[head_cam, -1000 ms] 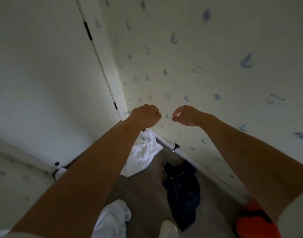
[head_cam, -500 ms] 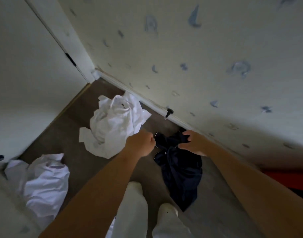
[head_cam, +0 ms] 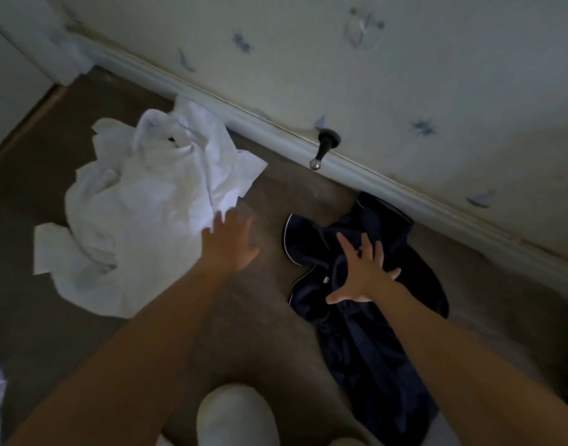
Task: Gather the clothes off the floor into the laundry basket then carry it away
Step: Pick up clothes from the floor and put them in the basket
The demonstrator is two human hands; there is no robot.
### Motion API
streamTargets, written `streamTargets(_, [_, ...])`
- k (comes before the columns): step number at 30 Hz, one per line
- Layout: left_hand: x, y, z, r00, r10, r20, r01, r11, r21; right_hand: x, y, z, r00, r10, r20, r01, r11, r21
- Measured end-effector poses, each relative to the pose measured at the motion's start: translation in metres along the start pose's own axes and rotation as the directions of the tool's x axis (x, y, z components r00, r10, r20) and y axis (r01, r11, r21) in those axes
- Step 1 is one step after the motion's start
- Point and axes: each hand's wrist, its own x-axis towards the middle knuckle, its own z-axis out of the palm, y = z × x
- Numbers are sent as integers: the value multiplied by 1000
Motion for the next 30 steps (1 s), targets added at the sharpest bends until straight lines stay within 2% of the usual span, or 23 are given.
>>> streamTargets(3, [48,-41,36,992,-110,-63,115,990,77,44,10,17,998,27,-57,-30,998,-50])
streamTargets(5, [71,-68,51,946,-169,-275,207,971,118,59,19,23,995,73,-61,-74,997,-4])
streamTargets(7, [86,-95,62,919,-251,-304,258,966,-16,68,25,27,996,88,-29,-87,995,41])
streamTargets(9, [89,-102,65,901,-391,-190,349,911,-219,72,23,25,996,89,-6,-89,995,43])
streamTargets(10, [83,-106,70,932,-362,-16,351,912,-211,72,19,26,995,101,1,-101,994,44])
streamTargets(11, [78,-107,76,942,-327,72,334,922,-194,71,18,27,994,114,-7,-113,992,50])
streamTargets(14, [72,-109,77,955,-295,-18,293,953,-70,75,7,33,989,134,-64,-129,988,84])
streamTargets(17, [83,-105,76,989,-122,-79,130,986,107,78,-3,37,984,131,-118,-124,990,66])
streamTargets(18, [86,-102,77,992,-77,-100,89,989,115,79,-5,38,985,119,-127,-114,992,50])
streamTargets(24, [82,-82,79,993,14,-117,-42,971,-237,81,-22,45,979,39,-199,-54,996,-74])
streamTargets(27, [79,-72,71,997,-12,-74,-12,950,-312,84,-24,44,973,-8,-229,-14,995,-98])
streamTargets(30, [75,-64,64,999,5,-39,-17,951,-310,82,-26,39,969,-20,-246,-1,996,-85])
